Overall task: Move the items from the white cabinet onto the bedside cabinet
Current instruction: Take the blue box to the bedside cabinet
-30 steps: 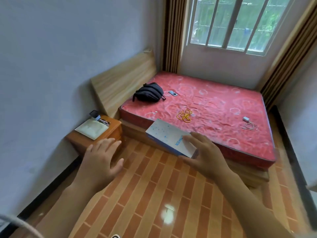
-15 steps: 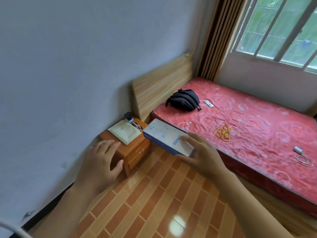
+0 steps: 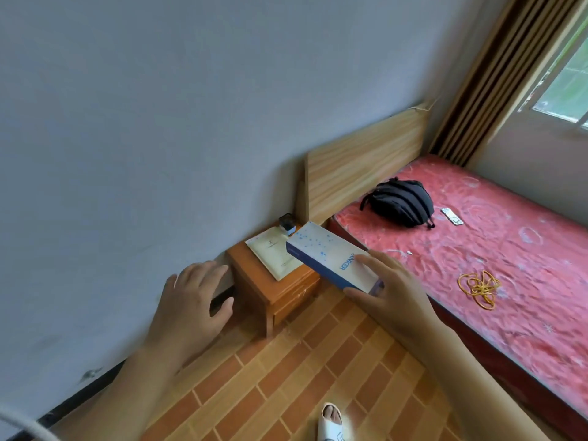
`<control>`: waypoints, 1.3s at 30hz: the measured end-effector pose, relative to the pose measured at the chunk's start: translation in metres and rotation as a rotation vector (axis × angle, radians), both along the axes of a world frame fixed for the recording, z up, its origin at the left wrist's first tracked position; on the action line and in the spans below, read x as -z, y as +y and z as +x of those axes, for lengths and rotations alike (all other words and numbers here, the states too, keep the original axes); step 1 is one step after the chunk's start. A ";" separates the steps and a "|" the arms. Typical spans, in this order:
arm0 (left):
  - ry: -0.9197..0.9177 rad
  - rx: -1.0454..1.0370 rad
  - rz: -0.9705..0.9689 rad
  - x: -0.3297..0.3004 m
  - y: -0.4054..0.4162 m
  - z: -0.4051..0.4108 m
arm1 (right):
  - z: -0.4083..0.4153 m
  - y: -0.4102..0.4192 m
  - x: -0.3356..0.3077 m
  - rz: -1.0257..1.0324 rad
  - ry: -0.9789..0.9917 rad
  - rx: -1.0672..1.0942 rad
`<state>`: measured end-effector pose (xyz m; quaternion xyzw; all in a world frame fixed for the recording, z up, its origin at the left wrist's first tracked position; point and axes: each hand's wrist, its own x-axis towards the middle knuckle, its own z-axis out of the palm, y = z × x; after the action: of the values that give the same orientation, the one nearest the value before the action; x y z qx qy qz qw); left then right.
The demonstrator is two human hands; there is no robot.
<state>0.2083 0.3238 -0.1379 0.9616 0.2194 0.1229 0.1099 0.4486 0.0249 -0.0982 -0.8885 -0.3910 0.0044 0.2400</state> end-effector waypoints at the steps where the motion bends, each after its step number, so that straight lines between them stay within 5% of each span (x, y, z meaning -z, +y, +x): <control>1: 0.003 -0.010 -0.005 0.002 0.006 0.007 | 0.010 0.009 0.004 0.000 0.002 -0.008; 19: 0.184 -0.174 -0.037 0.058 0.106 0.207 | 0.270 0.159 0.113 -0.127 0.166 -0.159; 27: 0.245 -0.174 -0.112 0.104 0.159 0.246 | 0.313 0.224 0.175 -0.240 0.225 -0.235; 39: 0.342 -0.090 -0.219 0.234 0.254 0.325 | 0.319 0.326 0.308 -0.284 0.390 -0.036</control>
<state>0.5329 0.5779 -0.3716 0.9400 0.2895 -0.0619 0.1694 0.7674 0.3512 -0.4057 -0.8886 -0.3486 0.2350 0.1834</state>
